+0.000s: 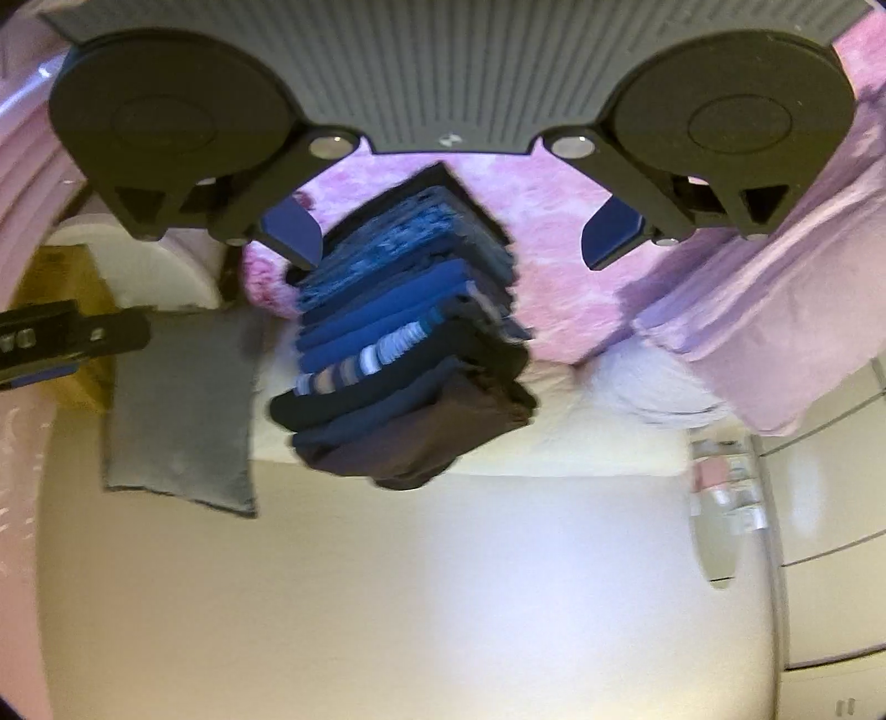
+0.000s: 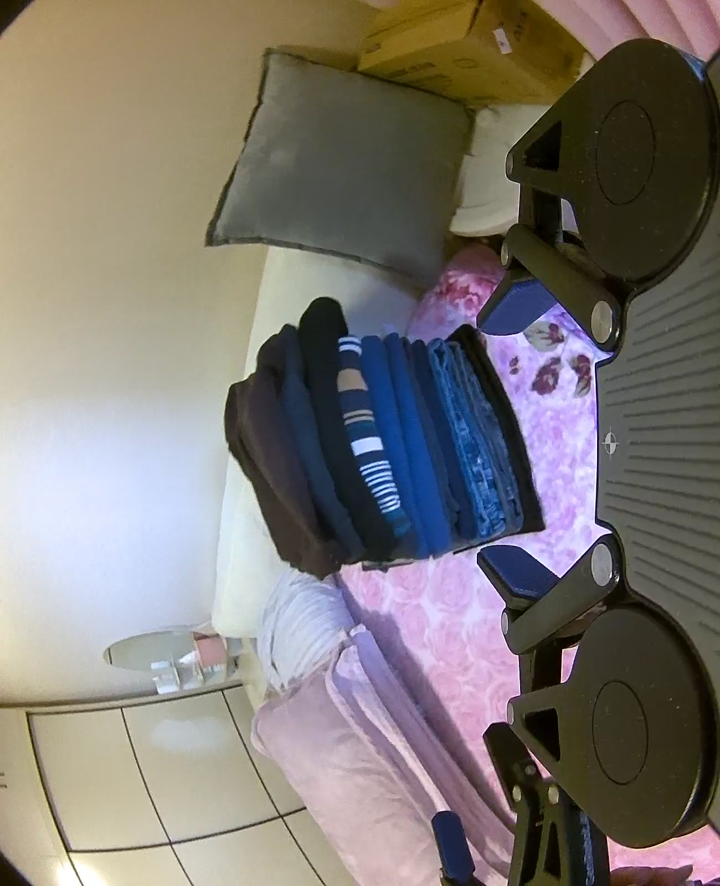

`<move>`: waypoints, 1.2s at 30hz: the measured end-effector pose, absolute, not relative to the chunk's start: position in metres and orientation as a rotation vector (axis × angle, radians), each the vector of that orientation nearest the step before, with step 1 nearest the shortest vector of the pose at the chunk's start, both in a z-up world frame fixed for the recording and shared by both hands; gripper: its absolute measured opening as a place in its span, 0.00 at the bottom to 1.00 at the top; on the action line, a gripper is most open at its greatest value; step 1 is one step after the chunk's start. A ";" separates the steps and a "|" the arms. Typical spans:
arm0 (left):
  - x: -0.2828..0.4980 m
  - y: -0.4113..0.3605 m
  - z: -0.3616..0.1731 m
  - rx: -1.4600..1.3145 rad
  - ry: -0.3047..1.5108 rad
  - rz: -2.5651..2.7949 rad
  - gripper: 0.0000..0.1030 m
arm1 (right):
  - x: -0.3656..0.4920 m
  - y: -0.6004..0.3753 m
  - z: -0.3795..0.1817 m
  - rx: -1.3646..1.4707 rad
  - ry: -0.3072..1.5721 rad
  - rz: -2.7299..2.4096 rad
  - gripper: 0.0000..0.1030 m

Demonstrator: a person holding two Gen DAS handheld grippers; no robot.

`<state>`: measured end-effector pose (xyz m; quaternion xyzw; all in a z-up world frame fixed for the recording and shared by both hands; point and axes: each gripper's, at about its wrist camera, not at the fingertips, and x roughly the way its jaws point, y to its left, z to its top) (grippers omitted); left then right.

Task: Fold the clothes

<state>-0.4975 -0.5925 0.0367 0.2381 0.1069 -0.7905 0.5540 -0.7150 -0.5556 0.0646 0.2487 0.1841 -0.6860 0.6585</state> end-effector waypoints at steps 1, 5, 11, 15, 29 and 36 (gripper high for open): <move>-0.499 -0.592 0.037 0.566 0.256 -1.862 0.96 | -0.714 -0.556 0.066 0.556 0.422 -1.551 0.83; -0.509 -0.591 0.039 0.558 0.278 -1.846 0.96 | -0.717 -0.553 0.072 0.519 0.437 -1.549 0.83; -0.523 -0.590 0.042 0.532 0.315 -1.825 0.96 | -0.726 -0.554 0.073 0.473 0.464 -1.534 0.83; -0.535 -0.589 0.044 0.532 0.314 -1.801 0.96 | -0.735 -0.556 0.071 0.460 0.469 -1.515 0.83; -0.564 -0.582 0.035 0.564 0.350 -1.735 0.96 | -0.757 -0.562 0.056 0.472 0.501 -1.458 0.83; -0.569 -0.583 0.028 0.572 0.392 -1.714 0.96 | -0.761 -0.564 0.045 0.486 0.522 -1.439 0.83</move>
